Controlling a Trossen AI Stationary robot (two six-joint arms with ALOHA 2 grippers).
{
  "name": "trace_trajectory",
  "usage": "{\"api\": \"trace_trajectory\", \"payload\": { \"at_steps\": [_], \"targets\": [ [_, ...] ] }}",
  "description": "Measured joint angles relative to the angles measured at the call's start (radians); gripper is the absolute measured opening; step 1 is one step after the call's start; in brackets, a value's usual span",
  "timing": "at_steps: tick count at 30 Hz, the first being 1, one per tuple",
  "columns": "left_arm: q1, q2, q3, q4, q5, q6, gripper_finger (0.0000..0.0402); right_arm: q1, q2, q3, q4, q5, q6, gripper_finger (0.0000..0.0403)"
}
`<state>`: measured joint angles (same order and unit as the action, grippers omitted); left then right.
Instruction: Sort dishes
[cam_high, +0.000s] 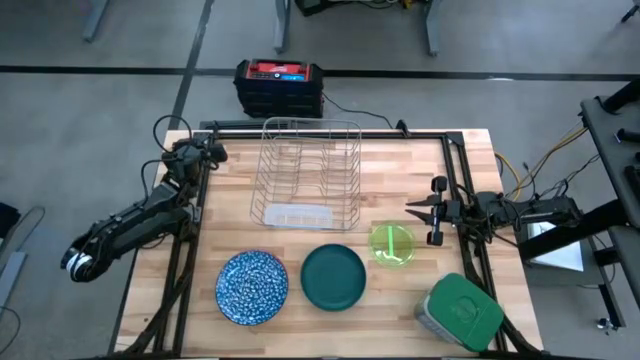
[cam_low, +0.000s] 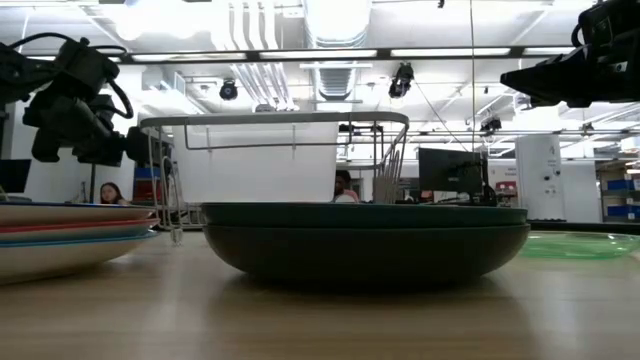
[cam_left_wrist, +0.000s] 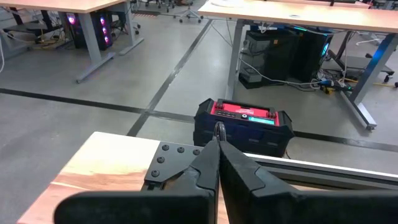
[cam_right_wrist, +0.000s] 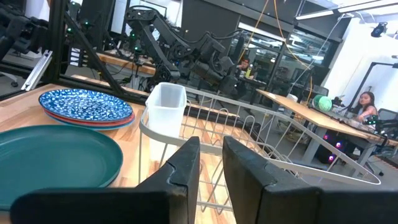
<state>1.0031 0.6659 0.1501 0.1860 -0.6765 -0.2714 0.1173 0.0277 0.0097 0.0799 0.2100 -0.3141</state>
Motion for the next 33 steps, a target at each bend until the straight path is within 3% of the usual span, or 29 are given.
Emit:
{"api": "trace_trajectory", "payload": {
  "at_steps": [21, 25, 29, 33],
  "targets": [
    [0.0, 0.0, 0.0, 0.006, 0.0, 0.0, 0.0, 0.0, 0.0, 0.0, 0.014, 0.0, 0.0, 0.0043],
    [-0.001, -0.003, 0.0, 0.013, 0.0, 0.016, 0.0, 0.0, 0.0, 0.0, 0.015, 0.0, 0.094, 0.0049],
    [-0.003, -0.034, 0.0, 0.014, 0.108, 0.014, 0.0, 0.0, 0.0, 0.0, 0.021, 0.0, 0.098, 0.0058],
    [-0.003, -0.089, 0.0, 0.049, 0.35, 0.009, 0.0, 0.0, 0.0, 0.0, 0.036, 0.0, 0.064, 0.0065]
  ]
}}
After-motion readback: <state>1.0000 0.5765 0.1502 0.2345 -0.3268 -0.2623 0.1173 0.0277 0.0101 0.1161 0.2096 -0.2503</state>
